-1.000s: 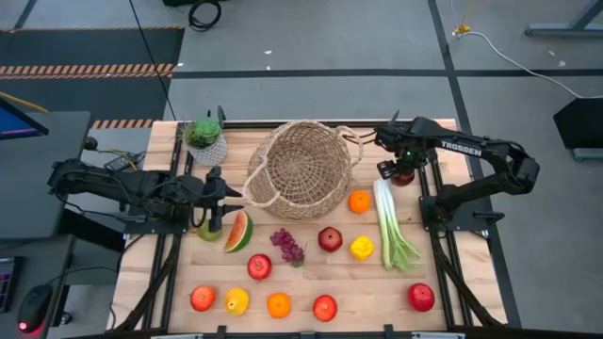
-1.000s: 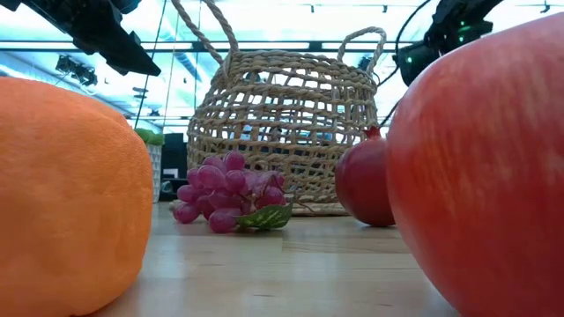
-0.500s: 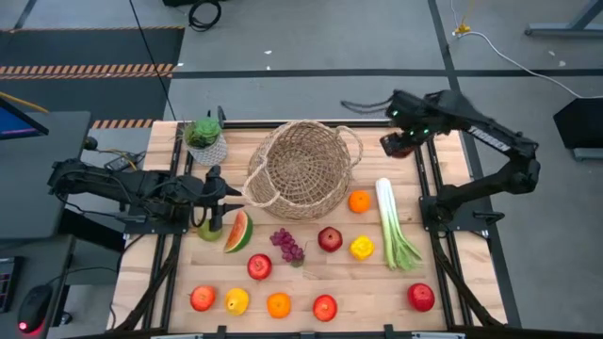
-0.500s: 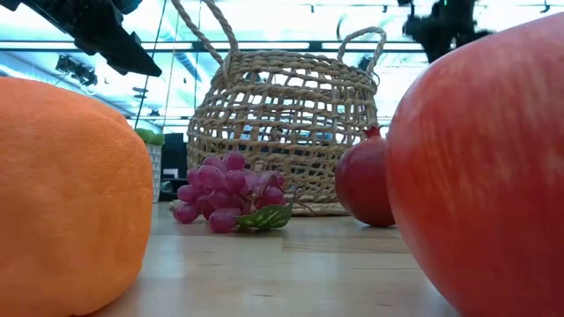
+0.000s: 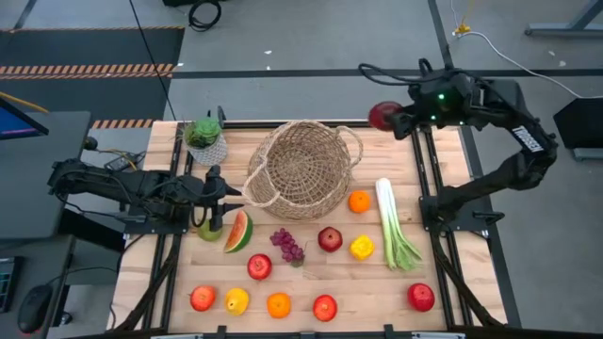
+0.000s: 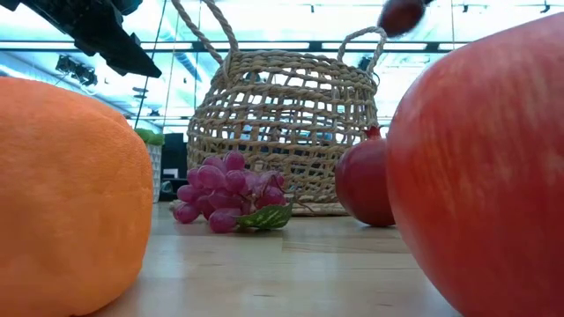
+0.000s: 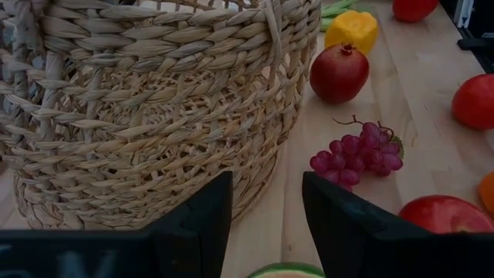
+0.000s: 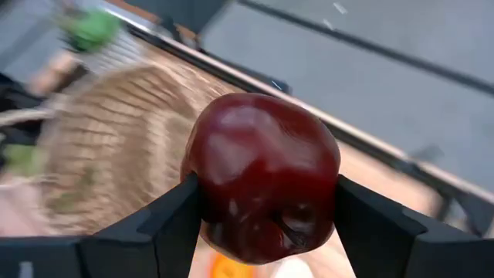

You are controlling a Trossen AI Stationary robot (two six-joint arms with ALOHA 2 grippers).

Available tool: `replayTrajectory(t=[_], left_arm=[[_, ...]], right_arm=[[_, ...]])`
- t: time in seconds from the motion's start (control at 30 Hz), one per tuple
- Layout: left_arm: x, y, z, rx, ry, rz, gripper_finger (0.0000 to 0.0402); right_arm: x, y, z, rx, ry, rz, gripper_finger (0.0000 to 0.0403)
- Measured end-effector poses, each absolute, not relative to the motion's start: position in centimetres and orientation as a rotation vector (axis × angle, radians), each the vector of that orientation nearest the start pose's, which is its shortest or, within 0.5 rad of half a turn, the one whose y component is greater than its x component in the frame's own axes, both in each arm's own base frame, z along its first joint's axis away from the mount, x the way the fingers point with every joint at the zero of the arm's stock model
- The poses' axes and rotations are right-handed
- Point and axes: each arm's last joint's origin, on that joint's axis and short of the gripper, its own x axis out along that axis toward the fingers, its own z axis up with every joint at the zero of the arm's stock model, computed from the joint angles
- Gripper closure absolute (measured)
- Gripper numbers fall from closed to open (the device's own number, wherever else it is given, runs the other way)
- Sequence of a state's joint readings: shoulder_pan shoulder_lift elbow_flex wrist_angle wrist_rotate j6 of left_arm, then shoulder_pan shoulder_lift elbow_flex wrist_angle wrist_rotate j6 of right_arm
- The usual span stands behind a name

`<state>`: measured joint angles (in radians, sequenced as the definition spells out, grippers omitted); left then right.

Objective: Build produce basket
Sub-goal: Put the apple into the basket

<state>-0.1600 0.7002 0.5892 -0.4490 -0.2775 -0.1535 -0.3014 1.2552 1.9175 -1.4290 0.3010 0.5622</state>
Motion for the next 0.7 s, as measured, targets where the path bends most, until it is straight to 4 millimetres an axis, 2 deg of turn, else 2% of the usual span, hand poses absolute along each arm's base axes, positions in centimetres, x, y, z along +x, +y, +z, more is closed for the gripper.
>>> replayTrajectory(t=[0.17,0.33,0.6,0.7], left_arm=[[14.9,-1.6,25.5,-0.040,0.535,0.160,0.0237],[14.9,-1.6,25.5,-0.045,0.536,0.162,0.0237],[14.8,-1.5,25.4,-0.030,0.544,0.201,0.0237],[14.7,-1.5,25.4,-0.028,0.551,0.202,0.0237]], right_arm=[[17.9,-4.6,49.5,0.430,0.491,-0.623,0.0138],[21.2,-3.5,49.2,0.362,0.479,-0.525,0.0138],[27.6,-0.8,46.4,0.234,0.582,-0.387,0.0137],[29.7,-0.4,45.0,0.212,0.627,-0.377,0.0137]])
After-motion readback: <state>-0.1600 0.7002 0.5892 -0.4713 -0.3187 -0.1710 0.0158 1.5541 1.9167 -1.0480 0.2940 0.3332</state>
